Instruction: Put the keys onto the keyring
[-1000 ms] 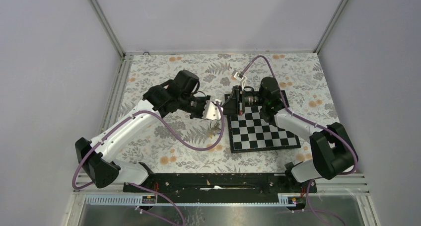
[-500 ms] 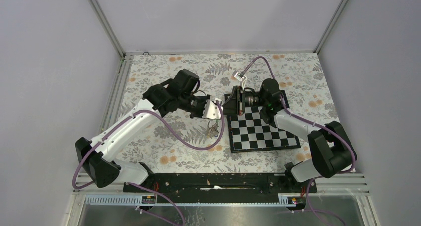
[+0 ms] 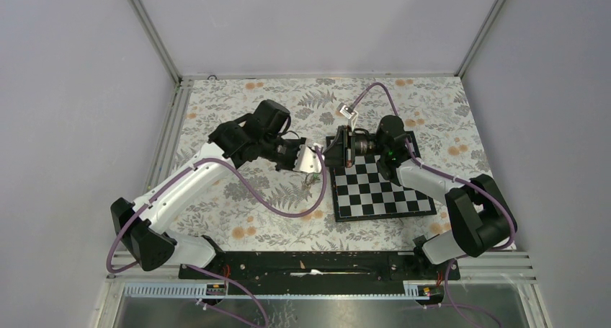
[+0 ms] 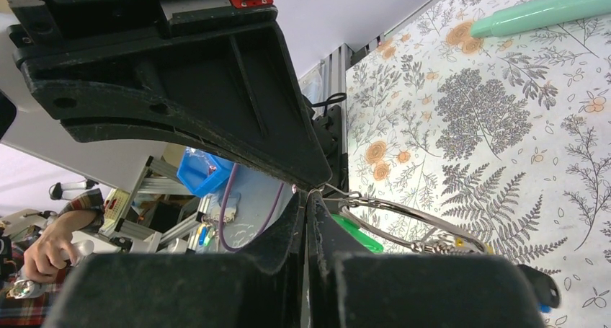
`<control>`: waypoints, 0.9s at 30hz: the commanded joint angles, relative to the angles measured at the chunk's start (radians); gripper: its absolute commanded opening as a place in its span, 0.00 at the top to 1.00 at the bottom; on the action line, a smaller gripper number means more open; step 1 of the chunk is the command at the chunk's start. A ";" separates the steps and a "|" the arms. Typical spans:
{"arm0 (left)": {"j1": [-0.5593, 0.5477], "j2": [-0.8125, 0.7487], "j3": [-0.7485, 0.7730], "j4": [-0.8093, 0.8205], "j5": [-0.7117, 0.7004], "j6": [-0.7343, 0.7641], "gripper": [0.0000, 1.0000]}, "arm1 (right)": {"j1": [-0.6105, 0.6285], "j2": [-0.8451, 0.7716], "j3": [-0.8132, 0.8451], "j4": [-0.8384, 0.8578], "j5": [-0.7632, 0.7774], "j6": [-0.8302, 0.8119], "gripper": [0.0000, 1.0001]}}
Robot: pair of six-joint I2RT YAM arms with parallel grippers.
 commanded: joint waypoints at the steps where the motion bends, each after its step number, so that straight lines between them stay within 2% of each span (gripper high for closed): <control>1: -0.002 -0.005 0.064 0.077 -0.010 0.062 1.00 | 0.024 -0.020 0.029 -0.075 -0.015 -0.101 1.00; 4: 0.001 -0.022 0.062 0.047 0.020 0.076 1.00 | 0.023 -0.028 0.030 -0.123 0.000 -0.159 1.00; 12: 0.020 -0.038 0.033 0.051 0.061 0.064 1.00 | 0.016 -0.057 0.008 -0.091 -0.025 -0.216 1.00; 15: 0.037 -0.034 0.042 0.052 0.098 0.040 1.00 | 0.015 -0.094 -0.005 -0.109 -0.039 -0.302 1.00; 20: 0.064 -0.050 0.025 0.079 0.174 -0.030 1.00 | 0.014 -0.167 0.040 -0.390 -0.009 -0.558 1.00; 23: 0.064 -0.063 0.002 0.080 0.178 -0.004 1.00 | 0.013 -0.163 0.070 -0.444 -0.003 -0.565 1.00; 27: 0.063 -0.075 -0.021 0.076 0.177 0.042 1.00 | 0.013 -0.135 0.080 -0.391 -0.001 -0.478 1.00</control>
